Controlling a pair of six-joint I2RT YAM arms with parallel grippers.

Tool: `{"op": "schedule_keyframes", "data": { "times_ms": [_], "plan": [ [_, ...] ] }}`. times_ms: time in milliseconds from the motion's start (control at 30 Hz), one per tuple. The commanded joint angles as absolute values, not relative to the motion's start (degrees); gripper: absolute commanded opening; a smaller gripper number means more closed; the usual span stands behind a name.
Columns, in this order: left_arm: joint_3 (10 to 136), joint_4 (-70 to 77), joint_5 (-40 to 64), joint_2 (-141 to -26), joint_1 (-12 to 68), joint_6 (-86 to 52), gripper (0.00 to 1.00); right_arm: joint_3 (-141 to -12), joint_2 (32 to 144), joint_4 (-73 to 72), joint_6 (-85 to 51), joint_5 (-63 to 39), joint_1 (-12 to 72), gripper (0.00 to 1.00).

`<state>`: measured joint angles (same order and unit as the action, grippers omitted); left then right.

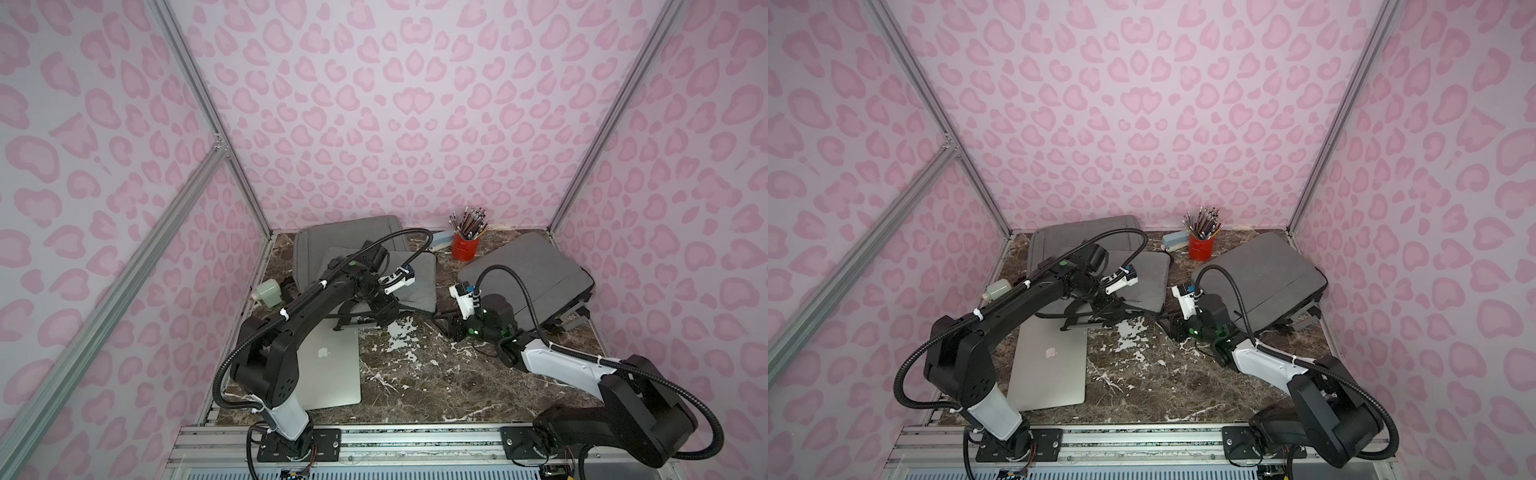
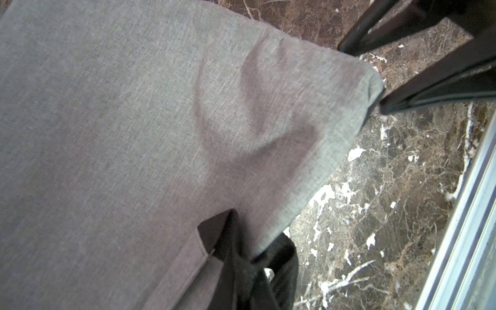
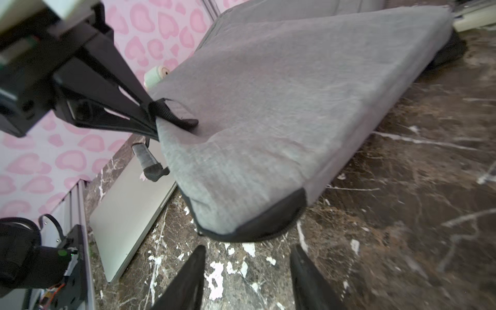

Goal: Open the zippered laptop bag and take out the laptop
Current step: Unzip the zipper on the zippered laptop bag.

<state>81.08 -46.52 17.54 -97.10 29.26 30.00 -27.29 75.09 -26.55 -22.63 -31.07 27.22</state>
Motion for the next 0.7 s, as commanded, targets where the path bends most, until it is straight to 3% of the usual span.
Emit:
{"op": "schedule_keyframes", "data": {
  "times_ms": [0,233,467,567,667],
  "plan": [
    [80.9,-45.3,18.3,-96.6,29.1,29.3,0.03,-24.3,74.1,-37.4,-35.6,-40.8,23.8,0.62],
    [80.7,-44.9,18.8,-96.7,29.1,27.4,0.06,-27.8,80.0,-40.2,-51.1,-44.5,23.5,0.69],
    [80.0,-44.6,18.8,-96.5,29.2,26.8,0.07,-31.3,86.5,-32.2,-57.8,-44.1,25.4,0.70],
    [79.9,-44.5,19.3,-96.4,29.2,26.6,0.08,-30.2,88.3,-38.4,-64.0,-44.5,25.7,0.70],
    [79.7,-44.4,19.4,-96.1,29.2,26.2,0.10,-29.7,90.5,-45.5,-69.8,-45.1,25.8,0.62]
  ]
}}
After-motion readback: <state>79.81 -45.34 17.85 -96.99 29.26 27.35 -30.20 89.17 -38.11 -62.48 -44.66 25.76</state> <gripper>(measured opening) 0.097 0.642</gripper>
